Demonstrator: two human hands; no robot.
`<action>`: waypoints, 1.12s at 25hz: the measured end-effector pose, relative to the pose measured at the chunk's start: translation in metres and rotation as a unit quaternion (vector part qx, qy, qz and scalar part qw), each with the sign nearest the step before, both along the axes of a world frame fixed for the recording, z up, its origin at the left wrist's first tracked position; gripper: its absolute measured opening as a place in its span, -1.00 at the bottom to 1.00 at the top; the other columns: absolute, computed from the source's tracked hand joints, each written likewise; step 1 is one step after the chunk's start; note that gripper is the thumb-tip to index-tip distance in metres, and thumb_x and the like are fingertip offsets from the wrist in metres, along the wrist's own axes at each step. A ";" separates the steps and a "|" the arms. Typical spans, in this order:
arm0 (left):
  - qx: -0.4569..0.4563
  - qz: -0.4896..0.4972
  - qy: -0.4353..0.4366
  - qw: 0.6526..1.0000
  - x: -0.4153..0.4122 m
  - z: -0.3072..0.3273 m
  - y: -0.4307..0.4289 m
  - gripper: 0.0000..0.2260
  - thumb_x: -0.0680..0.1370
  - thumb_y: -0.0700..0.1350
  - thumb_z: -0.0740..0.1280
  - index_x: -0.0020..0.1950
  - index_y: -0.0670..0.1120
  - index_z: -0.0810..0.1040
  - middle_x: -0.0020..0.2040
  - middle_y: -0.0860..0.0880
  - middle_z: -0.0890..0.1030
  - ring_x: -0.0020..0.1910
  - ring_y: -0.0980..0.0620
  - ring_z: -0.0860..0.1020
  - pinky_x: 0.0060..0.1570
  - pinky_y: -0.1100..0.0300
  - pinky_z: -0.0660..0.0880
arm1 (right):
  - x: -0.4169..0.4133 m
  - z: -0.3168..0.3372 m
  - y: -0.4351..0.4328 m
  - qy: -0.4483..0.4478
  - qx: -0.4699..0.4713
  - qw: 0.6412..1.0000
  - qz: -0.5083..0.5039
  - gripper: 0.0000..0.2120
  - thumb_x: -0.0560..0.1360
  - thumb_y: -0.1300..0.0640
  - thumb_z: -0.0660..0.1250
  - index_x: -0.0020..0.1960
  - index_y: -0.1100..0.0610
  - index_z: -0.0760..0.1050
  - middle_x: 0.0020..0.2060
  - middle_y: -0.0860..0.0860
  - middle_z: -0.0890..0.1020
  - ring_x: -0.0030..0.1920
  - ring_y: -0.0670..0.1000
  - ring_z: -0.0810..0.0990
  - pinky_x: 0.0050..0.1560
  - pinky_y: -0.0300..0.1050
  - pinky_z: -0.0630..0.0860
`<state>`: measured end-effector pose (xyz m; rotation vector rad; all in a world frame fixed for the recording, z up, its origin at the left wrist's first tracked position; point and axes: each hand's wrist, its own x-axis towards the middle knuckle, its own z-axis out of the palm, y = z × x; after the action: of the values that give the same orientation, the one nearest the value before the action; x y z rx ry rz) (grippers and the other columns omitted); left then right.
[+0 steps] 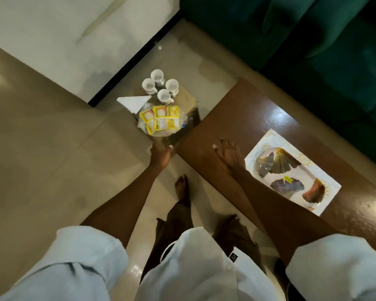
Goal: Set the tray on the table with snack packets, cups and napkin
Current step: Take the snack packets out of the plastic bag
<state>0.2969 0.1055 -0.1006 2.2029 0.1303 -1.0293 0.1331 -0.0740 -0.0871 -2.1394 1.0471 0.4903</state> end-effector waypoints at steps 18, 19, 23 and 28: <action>-0.083 0.300 0.110 0.944 0.221 -0.212 0.001 -0.55 0.47 -0.17 0.60 0.27 -0.35 0.63 0.23 -0.27 0.70 0.08 -0.18 0.71 0.14 -0.21 0.64 | 0.253 -0.228 -0.010 -0.136 0.243 0.910 -0.308 -0.36 0.48 0.13 0.59 0.44 0.26 0.38 0.33 0.20 0.60 0.32 0.21 0.62 0.33 0.23 0.58; -0.099 0.297 0.107 0.944 0.218 -0.214 0.001 -0.57 0.48 -0.22 0.59 0.27 -0.37 0.61 0.23 -0.31 0.69 0.05 -0.17 0.70 0.12 -0.21 0.65 | 0.254 -0.231 -0.010 -0.132 0.232 0.912 -0.312 -0.32 0.46 0.13 0.61 0.44 0.25 0.37 0.34 0.19 0.59 0.32 0.20 0.62 0.31 0.23 0.59; -0.112 0.303 0.092 0.942 0.208 -0.214 0.000 -0.60 0.50 -0.30 0.55 0.25 -0.46 0.58 0.22 -0.38 0.66 0.03 -0.19 0.67 0.17 -0.26 0.64 | 0.246 -0.236 -0.013 -0.136 0.252 0.902 -0.324 -0.33 0.42 0.26 0.62 0.43 0.30 0.41 0.33 0.23 0.60 0.33 0.24 0.62 0.33 0.27 0.57; -0.136 0.328 0.122 0.927 0.180 -0.193 0.003 -0.73 0.53 -0.34 0.50 0.20 -0.38 0.60 0.17 -0.34 0.65 0.08 -0.20 0.62 0.29 -0.35 0.54 | 0.224 -0.211 -0.007 -0.159 0.273 0.890 -0.330 -0.41 0.40 0.35 0.60 0.37 0.32 0.47 0.30 0.23 0.62 0.28 0.21 0.63 0.29 0.22 0.61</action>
<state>0.4768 0.1081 -0.2940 1.5900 0.7376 -0.8588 0.3576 -0.0806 -0.2985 -1.2124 1.1853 0.0733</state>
